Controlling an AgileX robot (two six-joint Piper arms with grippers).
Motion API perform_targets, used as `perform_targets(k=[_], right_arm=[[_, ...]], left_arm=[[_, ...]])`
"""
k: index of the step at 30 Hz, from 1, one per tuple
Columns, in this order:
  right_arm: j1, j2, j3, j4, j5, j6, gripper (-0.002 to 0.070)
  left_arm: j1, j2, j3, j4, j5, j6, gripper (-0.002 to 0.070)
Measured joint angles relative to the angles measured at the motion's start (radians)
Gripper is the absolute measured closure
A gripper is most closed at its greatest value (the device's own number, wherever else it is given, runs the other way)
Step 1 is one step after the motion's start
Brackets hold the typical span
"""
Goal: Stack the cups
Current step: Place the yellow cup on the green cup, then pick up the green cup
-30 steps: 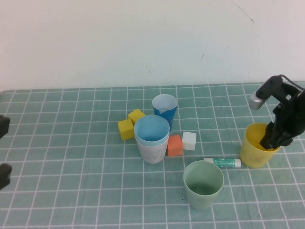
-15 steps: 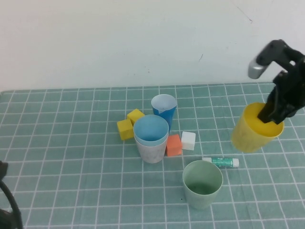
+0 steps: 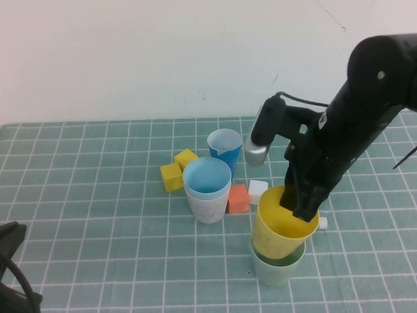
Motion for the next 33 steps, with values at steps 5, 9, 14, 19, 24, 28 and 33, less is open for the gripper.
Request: perform_targets(k=[5, 9, 14, 19, 24, 28, 33], right_arm=[[0.002, 0.037, 0.0, -0.038, -0.005, 0.019, 0.066], [0.002, 0.069, 0.0, -0.039, -0.005, 0.022, 0.0656], [0.002, 0.108, 0.0, -0.039, -0.013, 0.024, 0.0562], [0.002, 0.126, 0.0, -0.039, -0.015, 0.025, 0.0402], [0.002, 0.165, -0.002, -0.039, -0.029, 0.025, 0.036], [0.002, 0.195, -0.002, -0.039, -0.039, 0.025, 0.0431], [0.002, 0.205, -0.002, -0.035, -0.047, 0.025, 0.0627]], left_arm=[[0.0, 0.0, 0.0, 0.005, 0.0, -0.001, 0.0675], [0.0, 0.0, 0.0, 0.005, 0.0, -0.002, 0.0675], [0.0, 0.0, 0.003, 0.009, -0.002, -0.005, 0.0675], [0.0, 0.0, 0.009, 0.009, -0.018, -0.009, 0.0675], [0.0, 0.0, 0.009, 0.009, -0.019, -0.011, 0.0675], [0.0, 0.0, 0.009, 0.009, -0.019, -0.013, 0.0675], [0.0, 0.0, 0.009, 0.009, -0.02, -0.013, 0.0675]])
